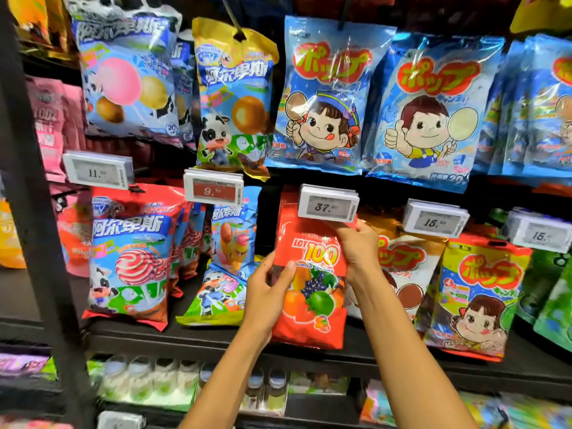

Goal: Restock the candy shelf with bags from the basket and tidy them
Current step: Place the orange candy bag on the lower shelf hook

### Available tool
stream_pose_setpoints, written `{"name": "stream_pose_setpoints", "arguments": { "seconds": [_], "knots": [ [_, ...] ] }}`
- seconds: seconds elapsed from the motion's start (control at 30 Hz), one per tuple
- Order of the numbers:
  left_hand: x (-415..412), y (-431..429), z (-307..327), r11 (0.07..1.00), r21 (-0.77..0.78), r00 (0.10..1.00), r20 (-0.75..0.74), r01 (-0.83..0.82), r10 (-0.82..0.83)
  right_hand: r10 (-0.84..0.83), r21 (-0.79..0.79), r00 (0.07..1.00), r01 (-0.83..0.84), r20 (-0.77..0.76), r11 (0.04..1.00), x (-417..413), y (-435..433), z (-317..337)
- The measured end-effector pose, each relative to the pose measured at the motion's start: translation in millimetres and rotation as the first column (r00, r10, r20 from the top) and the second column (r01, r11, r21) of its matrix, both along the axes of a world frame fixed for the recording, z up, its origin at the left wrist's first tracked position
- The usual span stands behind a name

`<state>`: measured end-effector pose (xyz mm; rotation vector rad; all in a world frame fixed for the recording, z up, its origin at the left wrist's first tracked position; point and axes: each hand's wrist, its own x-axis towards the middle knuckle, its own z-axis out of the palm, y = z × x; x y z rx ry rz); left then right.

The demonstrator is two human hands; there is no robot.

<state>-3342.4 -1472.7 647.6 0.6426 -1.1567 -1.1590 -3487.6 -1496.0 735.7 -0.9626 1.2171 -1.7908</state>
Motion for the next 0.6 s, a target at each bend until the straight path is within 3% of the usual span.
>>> {"name": "stream_pose_setpoints", "arguments": {
  "seconds": [0.3,0.4,0.5,0.6],
  "knots": [
    [-3.8,-9.3,-6.3,0.998,0.058,0.998,0.055,-0.011,0.008,0.040,-0.006,0.999,-0.040,0.017,0.999,-1.3,-11.2,-9.4],
    [-6.4,-17.0,-6.4,0.997,-0.008,0.987,0.146,-0.072,0.072,-0.057,-0.065,0.987,0.048,-0.150,0.997,-2.8,-13.7,-17.0],
    [-7.0,-20.9,-8.4,0.995,-0.054,0.976,0.200,-0.079,0.089,-0.205,-0.146,0.897,0.159,-0.392,0.976,-1.5,-3.8,-41.0],
    [-8.5,-24.2,-13.8,0.992,-0.088,0.970,0.214,-0.094,0.111,-0.281,-0.237,0.875,0.199,-0.395,0.951,13.0,23.5,-85.6]
  ]
}}
